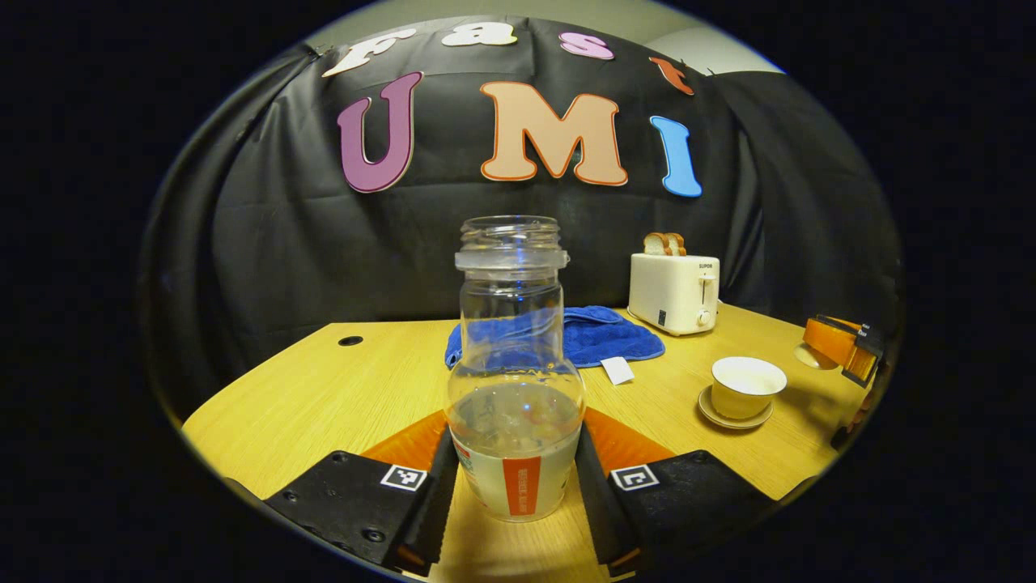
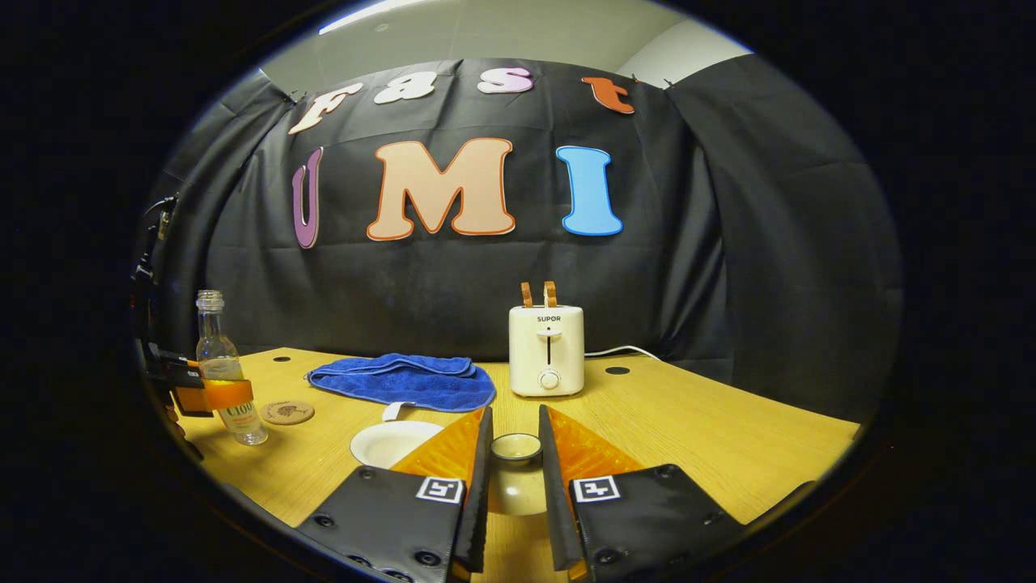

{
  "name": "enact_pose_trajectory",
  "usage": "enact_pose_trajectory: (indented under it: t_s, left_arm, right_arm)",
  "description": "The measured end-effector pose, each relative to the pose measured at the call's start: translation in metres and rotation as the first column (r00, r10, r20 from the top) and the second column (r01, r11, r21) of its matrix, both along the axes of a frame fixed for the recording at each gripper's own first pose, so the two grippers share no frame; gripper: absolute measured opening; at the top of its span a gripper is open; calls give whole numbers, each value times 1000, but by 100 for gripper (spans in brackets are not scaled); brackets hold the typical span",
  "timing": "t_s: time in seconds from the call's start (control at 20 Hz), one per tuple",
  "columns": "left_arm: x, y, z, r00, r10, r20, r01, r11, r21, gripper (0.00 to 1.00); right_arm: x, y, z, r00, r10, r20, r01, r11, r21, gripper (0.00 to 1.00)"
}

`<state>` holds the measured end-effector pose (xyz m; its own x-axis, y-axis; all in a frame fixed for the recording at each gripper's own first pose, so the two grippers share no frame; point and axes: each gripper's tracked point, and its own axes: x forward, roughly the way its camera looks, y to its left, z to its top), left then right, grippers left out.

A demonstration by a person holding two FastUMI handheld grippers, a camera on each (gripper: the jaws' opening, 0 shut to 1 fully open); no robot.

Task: Open the teacup lid with one hand, grasp the water bottle and pour water into the teacup with the other hand; after pouring, place the water bottle on the coaster and then close the teacup lid.

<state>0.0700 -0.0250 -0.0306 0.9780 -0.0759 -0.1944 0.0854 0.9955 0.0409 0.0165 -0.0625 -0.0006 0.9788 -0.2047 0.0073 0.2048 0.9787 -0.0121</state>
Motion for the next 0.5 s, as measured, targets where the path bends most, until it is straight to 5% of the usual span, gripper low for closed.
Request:
enact_pose_trajectory:
  t_s: [0.25, 0.5]
  left_arm:
    - [11, 17, 21, 998, 64, 30, -69, 975, 212, 66]
    - [27, 14, 52, 994, 31, 106, -81, 857, 508, 66]
  right_arm:
    - [-1, -14, 0, 1000, -22, 1, 22, 1000, -1, 35]
    - [-5, -34, 1, 998, -61, 4, 61, 998, -1, 35]
